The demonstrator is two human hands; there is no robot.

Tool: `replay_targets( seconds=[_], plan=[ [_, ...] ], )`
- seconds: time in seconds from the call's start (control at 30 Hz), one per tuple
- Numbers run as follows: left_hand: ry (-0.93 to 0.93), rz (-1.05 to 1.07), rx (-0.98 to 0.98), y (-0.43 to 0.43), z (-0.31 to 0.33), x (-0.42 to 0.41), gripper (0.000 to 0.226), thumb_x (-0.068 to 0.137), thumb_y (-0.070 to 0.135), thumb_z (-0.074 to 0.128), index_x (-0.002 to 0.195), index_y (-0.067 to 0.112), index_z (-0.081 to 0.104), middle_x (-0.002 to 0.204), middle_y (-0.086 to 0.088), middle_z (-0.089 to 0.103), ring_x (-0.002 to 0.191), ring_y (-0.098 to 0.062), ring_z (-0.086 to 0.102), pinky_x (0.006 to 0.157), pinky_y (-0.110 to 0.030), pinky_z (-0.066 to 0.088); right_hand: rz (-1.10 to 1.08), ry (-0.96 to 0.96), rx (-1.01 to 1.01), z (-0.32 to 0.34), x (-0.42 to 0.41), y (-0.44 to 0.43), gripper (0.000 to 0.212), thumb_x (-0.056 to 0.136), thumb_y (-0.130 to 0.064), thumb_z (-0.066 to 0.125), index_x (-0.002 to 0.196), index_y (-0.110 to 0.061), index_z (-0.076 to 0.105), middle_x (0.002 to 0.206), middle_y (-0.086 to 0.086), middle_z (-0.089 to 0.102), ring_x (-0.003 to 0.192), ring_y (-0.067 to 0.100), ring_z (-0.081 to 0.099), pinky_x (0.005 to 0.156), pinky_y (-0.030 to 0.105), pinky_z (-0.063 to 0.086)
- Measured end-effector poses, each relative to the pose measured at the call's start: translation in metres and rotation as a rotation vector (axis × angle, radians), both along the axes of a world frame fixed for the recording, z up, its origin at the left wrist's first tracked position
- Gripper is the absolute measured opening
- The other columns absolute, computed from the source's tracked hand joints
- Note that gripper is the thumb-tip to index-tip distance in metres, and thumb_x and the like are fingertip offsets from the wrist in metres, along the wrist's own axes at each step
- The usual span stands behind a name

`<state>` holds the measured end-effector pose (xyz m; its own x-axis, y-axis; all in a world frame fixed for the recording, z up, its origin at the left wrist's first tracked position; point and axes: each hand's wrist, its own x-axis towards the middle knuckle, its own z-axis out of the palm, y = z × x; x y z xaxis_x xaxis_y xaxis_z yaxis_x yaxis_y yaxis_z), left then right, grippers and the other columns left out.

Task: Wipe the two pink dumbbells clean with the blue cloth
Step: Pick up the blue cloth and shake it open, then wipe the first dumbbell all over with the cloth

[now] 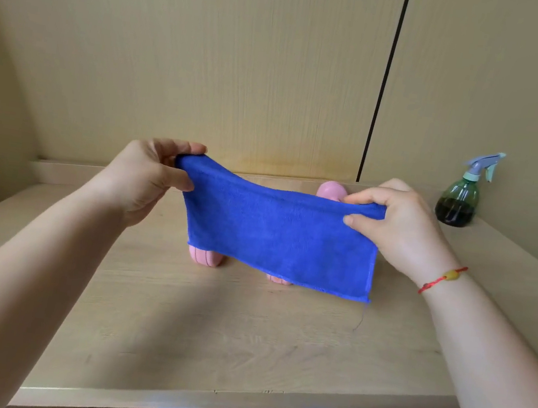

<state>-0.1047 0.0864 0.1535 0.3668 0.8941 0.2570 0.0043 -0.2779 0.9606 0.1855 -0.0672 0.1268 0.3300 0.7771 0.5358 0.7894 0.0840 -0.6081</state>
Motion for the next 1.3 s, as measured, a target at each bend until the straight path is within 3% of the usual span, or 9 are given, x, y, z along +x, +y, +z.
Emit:
replay_targets(
  seconds=[0.13,0.27,0.43,0.53,0.73,0.9,1.0,1.1,1.3],
  plan=[
    [0.283,0.039,0.125,-0.01,0.005,-0.002,0.051,0.071,-0.016,0.071,0.11,0.017,0.069,0.11,-0.002,0.069,0.101,-0.016,0.065,0.091,-0.028,0.051,-0.061,-0.024,0.077,0.003,0.004,-0.004,0.005,0.084,-0.023,0.074,0.081,-0.027,0.076,0.088,-0.018,0.053,0.089,-0.001,0.055,0.078,0.01,0.037],
    [0.525,0.076,0.363,-0.025,0.005,0.006,0.023,0.079,0.002,0.074,0.088,0.024,0.078,0.093,0.016,0.064,0.083,-0.001,0.061,0.071,-0.025,0.049,0.014,-0.07,0.076,0.007,0.007,-0.011,0.011,0.09,-0.02,0.066,0.079,-0.021,0.067,0.106,-0.013,0.06,0.108,0.013,0.051,0.094,0.026,0.035],
    [0.441,-0.061,0.228,-0.032,0.002,0.021,0.011,0.083,0.015,0.072,0.075,0.008,0.069,0.106,0.01,0.064,0.096,-0.01,0.059,0.08,-0.029,0.042,0.233,0.626,0.065,0.009,0.005,-0.024,0.028,0.083,-0.028,0.054,0.069,-0.005,0.046,0.071,0.008,0.041,0.068,0.022,0.038,0.064,0.033,0.029],
    [0.243,-0.189,-0.029,-0.042,-0.006,0.035,0.019,0.082,0.018,0.062,0.076,0.003,0.053,0.077,-0.007,0.051,0.072,-0.022,0.046,0.065,-0.03,0.035,0.306,1.013,0.059,0.0,0.004,-0.031,0.028,0.096,-0.023,0.052,0.09,-0.001,0.068,0.092,0.003,0.072,0.084,0.018,0.067,0.076,0.028,0.049],
    [0.232,-0.268,-0.265,-0.064,-0.04,0.077,0.026,0.099,0.012,0.05,0.074,0.004,0.052,0.055,0.0,0.051,0.041,-0.016,0.044,0.044,-0.015,0.033,0.477,1.443,-0.082,-0.02,0.012,-0.043,0.052,0.099,-0.043,0.048,0.126,-0.001,0.063,0.131,0.012,0.063,0.123,0.024,0.059,0.108,0.039,0.042],
    [0.268,-0.324,-0.176,-0.069,-0.059,0.094,0.013,0.098,0.008,0.055,0.089,0.002,0.063,0.077,-0.01,0.068,0.068,-0.021,0.066,0.061,-0.026,0.055,0.419,1.43,0.24,-0.009,0.013,-0.053,0.041,0.102,-0.015,0.04,0.088,-0.001,0.077,0.086,0.014,0.075,0.08,0.022,0.075,0.061,0.031,0.059],
    [0.271,-0.242,-0.053,-0.064,-0.066,0.093,0.014,0.098,0.008,0.055,0.095,-0.002,0.063,0.079,-0.019,0.071,0.066,-0.024,0.067,0.057,-0.024,0.051,0.237,1.295,0.421,-0.007,0.025,-0.052,0.03,0.094,-0.013,0.056,0.121,0.0,0.06,0.097,0.012,0.07,0.089,0.025,0.07,0.073,0.035,0.057],
    [0.239,-0.086,0.002,-0.051,-0.074,0.088,0.013,0.097,0.01,0.056,0.096,0.004,0.067,0.078,-0.009,0.07,0.062,-0.016,0.061,0.048,-0.017,0.042,0.121,1.03,0.463,-0.008,0.03,-0.045,0.011,0.089,-0.017,0.064,0.099,-0.017,0.068,0.094,0.006,0.065,0.087,0.021,0.063,0.077,0.036,0.05],
    [0.342,0.031,0.154,-0.042,-0.099,0.081,0.019,0.098,0.006,0.051,0.098,0.015,0.068,0.084,0.005,0.069,0.068,0.003,0.06,0.06,-0.013,0.044,-0.011,0.534,0.006,-0.066,0.017,-0.007,0.009,0.09,-0.023,0.064,0.093,-0.022,0.073,0.079,-0.005,0.067,0.076,0.012,0.058,0.074,0.031,0.048]
  ],
)
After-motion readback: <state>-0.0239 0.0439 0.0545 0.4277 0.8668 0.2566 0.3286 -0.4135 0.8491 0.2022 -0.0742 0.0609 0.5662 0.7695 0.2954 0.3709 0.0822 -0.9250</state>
